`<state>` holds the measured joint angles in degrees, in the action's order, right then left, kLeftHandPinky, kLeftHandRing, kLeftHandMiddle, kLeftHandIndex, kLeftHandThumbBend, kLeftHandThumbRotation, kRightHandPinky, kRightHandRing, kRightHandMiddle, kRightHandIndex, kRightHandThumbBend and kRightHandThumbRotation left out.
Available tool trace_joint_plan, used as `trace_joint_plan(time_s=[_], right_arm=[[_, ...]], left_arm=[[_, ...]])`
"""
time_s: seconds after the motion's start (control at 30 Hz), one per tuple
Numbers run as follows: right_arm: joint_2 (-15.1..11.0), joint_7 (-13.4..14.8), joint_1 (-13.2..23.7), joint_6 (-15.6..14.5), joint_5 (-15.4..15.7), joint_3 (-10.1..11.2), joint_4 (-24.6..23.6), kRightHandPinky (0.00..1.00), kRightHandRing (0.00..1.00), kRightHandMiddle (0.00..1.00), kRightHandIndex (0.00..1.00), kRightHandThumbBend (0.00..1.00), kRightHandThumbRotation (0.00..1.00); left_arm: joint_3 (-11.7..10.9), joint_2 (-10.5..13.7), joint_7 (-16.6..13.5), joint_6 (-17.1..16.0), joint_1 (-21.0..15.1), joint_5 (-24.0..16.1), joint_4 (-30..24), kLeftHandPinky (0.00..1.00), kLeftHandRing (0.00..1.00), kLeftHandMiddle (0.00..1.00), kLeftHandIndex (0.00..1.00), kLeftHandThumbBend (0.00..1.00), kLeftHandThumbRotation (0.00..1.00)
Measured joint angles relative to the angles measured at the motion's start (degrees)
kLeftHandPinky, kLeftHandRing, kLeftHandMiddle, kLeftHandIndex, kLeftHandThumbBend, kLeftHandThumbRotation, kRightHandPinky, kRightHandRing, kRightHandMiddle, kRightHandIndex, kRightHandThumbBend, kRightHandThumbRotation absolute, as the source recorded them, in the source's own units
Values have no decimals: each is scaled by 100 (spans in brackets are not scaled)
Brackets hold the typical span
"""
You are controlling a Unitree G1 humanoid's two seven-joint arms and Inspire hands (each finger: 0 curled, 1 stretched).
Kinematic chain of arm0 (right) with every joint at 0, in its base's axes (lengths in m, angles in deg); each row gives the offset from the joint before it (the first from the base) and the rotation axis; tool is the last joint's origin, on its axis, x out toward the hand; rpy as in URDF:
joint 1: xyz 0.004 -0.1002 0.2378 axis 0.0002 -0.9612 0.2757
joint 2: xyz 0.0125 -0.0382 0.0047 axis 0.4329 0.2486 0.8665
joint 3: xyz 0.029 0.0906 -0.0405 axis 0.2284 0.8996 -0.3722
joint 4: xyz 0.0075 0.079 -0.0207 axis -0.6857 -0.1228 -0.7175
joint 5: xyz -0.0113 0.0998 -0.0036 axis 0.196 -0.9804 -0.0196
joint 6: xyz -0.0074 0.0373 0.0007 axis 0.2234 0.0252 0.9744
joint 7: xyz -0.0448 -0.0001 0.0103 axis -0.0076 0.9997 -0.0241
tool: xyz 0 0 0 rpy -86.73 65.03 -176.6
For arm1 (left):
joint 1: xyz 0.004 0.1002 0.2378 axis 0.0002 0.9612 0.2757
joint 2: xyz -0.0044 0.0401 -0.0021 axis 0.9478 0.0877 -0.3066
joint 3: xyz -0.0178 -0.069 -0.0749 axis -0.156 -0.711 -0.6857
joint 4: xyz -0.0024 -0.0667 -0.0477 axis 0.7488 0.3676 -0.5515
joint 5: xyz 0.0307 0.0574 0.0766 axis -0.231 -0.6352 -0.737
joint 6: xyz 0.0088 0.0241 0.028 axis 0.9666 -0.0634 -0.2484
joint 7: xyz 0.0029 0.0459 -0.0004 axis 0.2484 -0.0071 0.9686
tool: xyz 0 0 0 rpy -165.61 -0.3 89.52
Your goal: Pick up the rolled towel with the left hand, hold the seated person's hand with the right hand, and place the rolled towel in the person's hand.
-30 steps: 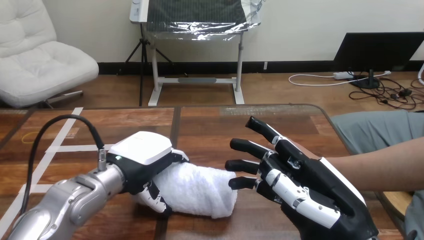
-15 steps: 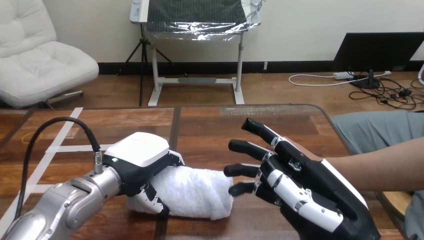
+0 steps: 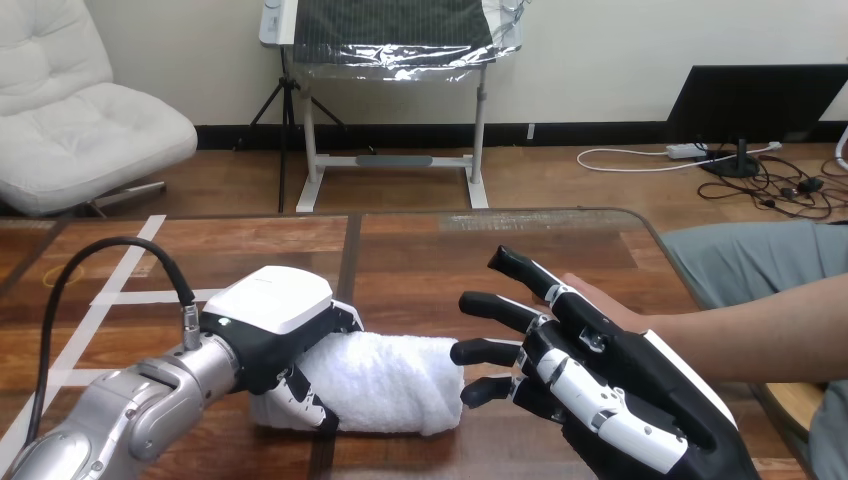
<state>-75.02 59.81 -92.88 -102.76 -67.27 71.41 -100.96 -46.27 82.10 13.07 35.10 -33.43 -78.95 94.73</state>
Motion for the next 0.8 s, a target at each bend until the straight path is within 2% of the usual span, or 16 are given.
trace_joint_plan(time_s=[0.3,0.53,0.6,0.73,0.8], right_arm=[[-20,-6,35,5,136,-4,12,67,75,85,95,1,4],[-39,17,209,4,186,11,29,67,75,84,95,1,1],[-39,20,283,4,209,22,30,64,74,84,94,1,0],[-41,30,457,4,220,53,35,62,73,83,94,0,0],[-40,37,530,4,220,67,35,61,73,83,94,0,0]], left_arm=[[1,-1,-74,-16,-1,19,75,56,64,68,69,63,21],[2,-2,-212,-68,-13,35,211,55,62,67,68,63,18],[2,-5,-269,-81,-13,39,243,49,56,61,67,65,15],[3,-21,-470,-108,-5,39,325,43,50,56,64,65,11],[3,-33,-576,-109,4,42,364,36,44,51,61,65,7]])
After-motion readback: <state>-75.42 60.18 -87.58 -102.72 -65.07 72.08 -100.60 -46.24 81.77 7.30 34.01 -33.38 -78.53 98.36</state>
